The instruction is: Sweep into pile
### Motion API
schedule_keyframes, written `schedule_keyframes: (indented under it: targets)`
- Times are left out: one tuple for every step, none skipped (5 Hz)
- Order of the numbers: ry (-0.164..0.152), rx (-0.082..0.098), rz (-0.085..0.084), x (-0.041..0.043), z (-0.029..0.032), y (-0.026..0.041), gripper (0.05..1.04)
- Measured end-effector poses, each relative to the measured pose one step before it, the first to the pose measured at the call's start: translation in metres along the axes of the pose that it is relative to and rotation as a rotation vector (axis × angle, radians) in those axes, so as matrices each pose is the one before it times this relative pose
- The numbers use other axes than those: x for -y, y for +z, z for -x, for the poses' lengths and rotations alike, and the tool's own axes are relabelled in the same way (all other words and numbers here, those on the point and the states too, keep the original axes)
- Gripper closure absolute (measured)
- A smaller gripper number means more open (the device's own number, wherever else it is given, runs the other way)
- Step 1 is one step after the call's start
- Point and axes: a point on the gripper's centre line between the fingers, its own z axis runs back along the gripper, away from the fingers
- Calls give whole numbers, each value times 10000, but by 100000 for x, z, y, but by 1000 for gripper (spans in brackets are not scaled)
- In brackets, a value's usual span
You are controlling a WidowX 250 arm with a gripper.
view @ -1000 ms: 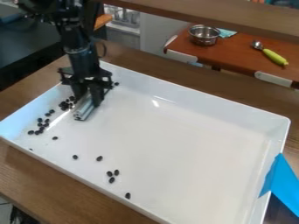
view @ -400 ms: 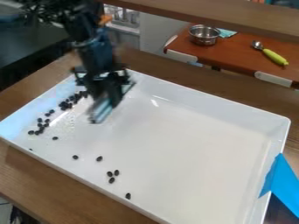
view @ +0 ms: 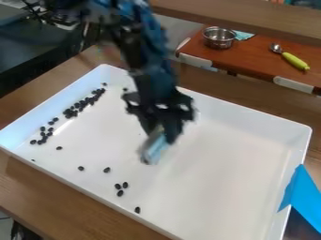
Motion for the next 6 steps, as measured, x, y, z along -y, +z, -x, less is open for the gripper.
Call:
schedule_keyframes:
  targets:
    - [-352, -167, -475, 2419, 1626, -1814, 691]
    - [-493, -257, -252, 1178, 2061, -1513, 691]
    - [-136, 123, -240, 29, 1378, -1227, 691]
    - [-173, 119, -180, -455, 570, -252, 691]
    - [164, 71, -214, -1810, 300, 166, 691]
    - [319, -95, -219, -3152, 462, 479, 691]
